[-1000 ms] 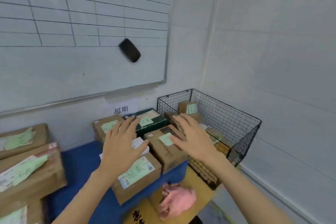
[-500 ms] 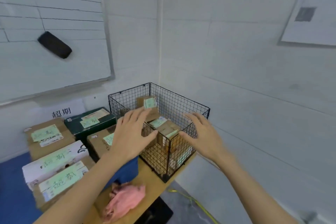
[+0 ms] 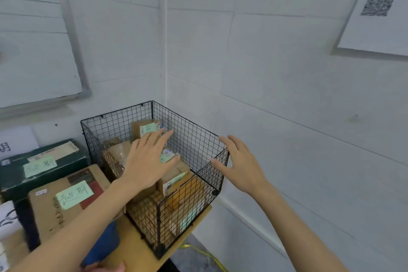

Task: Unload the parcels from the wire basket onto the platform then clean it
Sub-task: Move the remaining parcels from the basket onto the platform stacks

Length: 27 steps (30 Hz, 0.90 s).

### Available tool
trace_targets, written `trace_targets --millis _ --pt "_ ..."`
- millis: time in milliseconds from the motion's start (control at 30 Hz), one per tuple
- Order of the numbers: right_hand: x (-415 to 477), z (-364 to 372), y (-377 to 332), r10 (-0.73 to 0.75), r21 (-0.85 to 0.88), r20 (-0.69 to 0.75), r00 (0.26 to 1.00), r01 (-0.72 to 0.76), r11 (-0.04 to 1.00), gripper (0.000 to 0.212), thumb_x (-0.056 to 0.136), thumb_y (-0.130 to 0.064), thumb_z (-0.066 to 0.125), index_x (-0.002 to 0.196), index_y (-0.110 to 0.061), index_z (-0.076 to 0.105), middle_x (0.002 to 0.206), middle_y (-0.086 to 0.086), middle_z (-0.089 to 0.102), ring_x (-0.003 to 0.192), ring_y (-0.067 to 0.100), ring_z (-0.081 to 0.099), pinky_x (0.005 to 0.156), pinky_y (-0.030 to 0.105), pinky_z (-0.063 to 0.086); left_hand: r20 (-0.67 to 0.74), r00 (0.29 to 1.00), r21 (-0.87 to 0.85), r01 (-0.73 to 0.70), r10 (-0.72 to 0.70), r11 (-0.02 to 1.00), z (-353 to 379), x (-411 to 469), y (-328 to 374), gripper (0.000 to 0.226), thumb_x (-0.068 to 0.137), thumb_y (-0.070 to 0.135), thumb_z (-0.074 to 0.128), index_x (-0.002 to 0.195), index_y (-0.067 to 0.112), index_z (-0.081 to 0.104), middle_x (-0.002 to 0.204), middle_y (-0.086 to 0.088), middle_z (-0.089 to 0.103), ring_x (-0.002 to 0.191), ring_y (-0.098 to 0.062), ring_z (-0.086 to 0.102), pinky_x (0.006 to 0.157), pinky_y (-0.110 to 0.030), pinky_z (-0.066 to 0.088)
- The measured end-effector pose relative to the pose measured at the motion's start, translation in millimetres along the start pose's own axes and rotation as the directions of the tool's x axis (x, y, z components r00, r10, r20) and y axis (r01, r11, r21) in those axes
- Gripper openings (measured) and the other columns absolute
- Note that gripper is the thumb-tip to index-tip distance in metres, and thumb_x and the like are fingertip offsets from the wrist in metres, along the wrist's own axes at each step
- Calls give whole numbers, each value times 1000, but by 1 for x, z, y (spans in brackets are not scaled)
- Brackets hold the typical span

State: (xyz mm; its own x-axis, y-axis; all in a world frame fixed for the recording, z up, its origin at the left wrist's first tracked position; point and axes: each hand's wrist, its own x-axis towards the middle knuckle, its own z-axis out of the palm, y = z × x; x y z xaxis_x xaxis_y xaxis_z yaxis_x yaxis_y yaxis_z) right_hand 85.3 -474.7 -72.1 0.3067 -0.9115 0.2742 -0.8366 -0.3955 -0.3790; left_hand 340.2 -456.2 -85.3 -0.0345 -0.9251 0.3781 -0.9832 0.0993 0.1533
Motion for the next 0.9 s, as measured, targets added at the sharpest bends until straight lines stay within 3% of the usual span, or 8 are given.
trace_targets --millis 267,467,600,900 --pt "94 23 51 -75 -12 98 992 77 997 67 96 -54 50 153 -27 29 161 0 22 149 17 19 118 42 26 29 995 6 91 -91 996 40 77 -10 86 79 77 21 153 33 27 159 4 31 144 -22 28 114 -43 24" --pt "152 60 61 -197 26 263 945 197 980 66 97 -50 53 154 -27 28 163 2 20 149 20 19 118 46 27 105 977 35 182 -185 983 55 95 -26 87 80 77 22 154 32 22 161 2 24 146 -23 23 116 -44 23" --pt "195 87 57 -304 102 401 864 288 952 70 94 -45 60 154 -29 27 162 3 21 148 22 22 119 44 28 167 952 34 253 -255 967 74 100 -38 77 92 66 44 155 31 19 162 1 20 145 -25 25 116 -46 22" --pt "275 163 50 -397 185 703 590 387 903 85 86 -33 72 155 -25 24 156 3 26 135 25 42 105 43 43 310 829 42 478 -466 877 115 127 -64 77 90 61 55 153 32 21 158 -1 29 135 -29 39 107 -47 38"
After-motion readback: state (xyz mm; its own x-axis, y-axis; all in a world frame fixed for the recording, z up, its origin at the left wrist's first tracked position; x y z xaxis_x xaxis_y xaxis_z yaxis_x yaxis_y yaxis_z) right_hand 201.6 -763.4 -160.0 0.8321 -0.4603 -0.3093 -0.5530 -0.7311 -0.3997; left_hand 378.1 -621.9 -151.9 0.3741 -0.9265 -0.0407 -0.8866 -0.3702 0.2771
